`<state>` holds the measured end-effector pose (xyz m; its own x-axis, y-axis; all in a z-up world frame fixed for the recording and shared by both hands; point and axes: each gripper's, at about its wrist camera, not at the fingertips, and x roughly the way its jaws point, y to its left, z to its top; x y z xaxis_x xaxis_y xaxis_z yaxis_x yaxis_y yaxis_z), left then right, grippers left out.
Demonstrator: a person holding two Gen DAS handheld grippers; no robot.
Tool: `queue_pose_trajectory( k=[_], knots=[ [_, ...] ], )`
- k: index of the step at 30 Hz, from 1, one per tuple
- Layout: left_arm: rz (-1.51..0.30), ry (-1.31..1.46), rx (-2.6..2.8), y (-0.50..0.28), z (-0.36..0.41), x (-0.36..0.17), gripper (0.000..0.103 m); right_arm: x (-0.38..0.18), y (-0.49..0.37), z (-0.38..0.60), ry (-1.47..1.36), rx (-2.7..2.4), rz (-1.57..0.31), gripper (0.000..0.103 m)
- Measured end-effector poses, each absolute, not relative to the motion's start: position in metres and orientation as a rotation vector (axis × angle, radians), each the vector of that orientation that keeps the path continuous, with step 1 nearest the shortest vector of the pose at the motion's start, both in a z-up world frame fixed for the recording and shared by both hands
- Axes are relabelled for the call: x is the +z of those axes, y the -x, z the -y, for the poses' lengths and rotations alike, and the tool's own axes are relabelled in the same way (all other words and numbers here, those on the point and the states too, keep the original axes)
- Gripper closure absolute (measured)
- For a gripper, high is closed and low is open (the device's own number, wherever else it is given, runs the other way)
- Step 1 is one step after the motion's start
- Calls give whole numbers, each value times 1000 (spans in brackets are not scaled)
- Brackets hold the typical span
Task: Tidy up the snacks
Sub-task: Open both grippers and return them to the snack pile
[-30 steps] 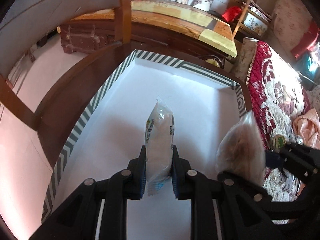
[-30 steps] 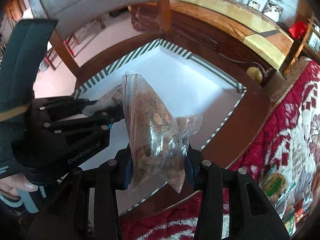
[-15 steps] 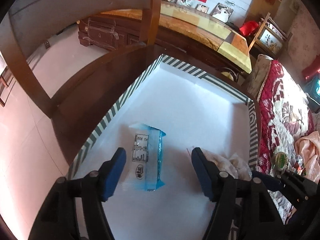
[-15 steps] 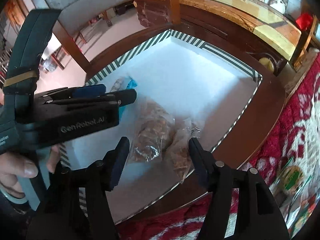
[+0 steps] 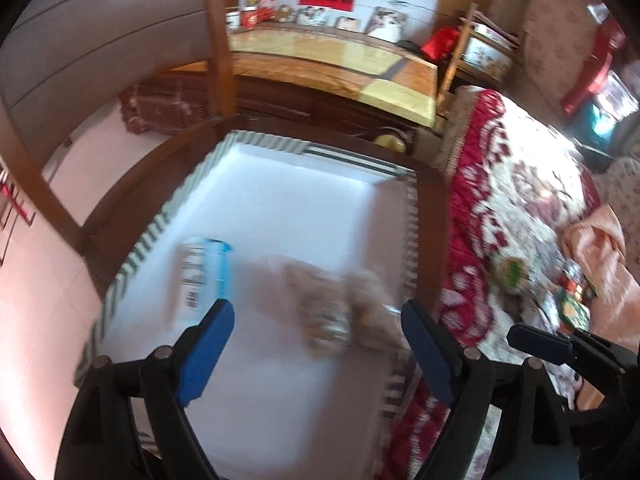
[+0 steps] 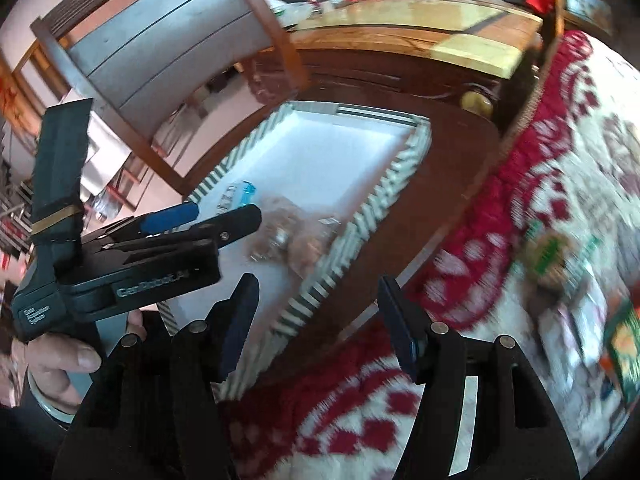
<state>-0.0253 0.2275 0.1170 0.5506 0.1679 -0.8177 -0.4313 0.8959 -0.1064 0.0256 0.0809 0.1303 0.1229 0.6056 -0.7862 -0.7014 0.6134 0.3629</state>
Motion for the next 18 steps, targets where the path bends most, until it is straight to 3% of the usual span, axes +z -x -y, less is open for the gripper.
queue_pose_trajectory(
  k=[18],
  knots=[
    [-965, 194, 144, 7, -113, 119, 15, 128, -34, 71, -41, 709, -1064, 41]
  ],
)
